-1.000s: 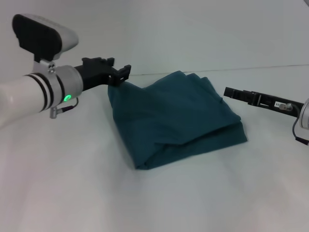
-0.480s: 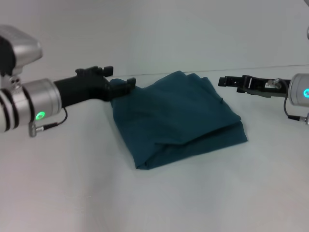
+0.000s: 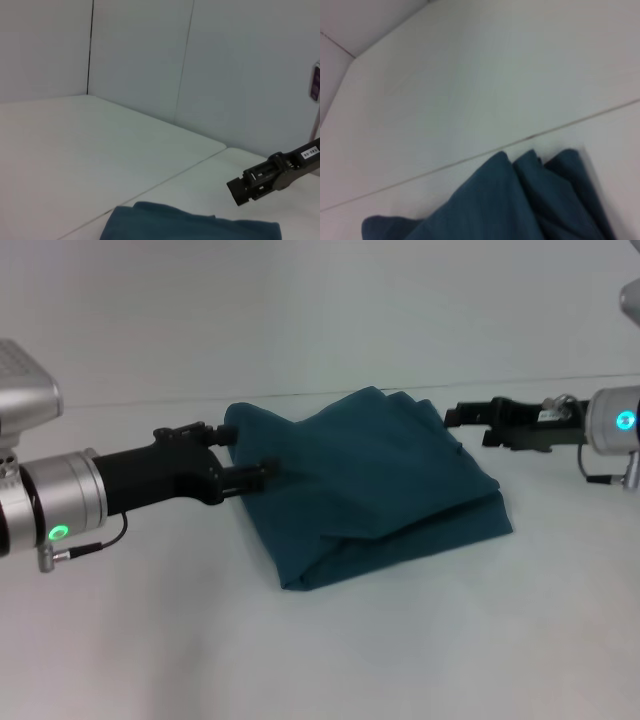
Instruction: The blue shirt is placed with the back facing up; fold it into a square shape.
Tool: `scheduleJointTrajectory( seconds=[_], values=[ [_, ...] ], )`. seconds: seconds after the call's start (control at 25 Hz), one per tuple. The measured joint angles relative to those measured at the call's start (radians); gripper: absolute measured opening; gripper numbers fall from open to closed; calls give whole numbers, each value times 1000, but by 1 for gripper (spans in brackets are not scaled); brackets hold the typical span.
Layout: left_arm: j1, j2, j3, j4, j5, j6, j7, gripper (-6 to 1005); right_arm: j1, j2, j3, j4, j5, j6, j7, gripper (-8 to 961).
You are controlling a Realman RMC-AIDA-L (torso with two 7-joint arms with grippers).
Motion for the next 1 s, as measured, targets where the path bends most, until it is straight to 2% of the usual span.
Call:
scheduleJointTrajectory(
  seconds=[0.4,0.84,1.0],
  values=[
    [6,3,0,-14,32,6,19,785,14,36,-20,63,-10,85,2,824],
    [3,1,1,-18,53,0,26,785,14,82,-15,49,-2,114,-10,766],
    [3,1,-2,-18,53,0,26,785,19,89,-15,46,-1,111,-11,716]
  ],
)
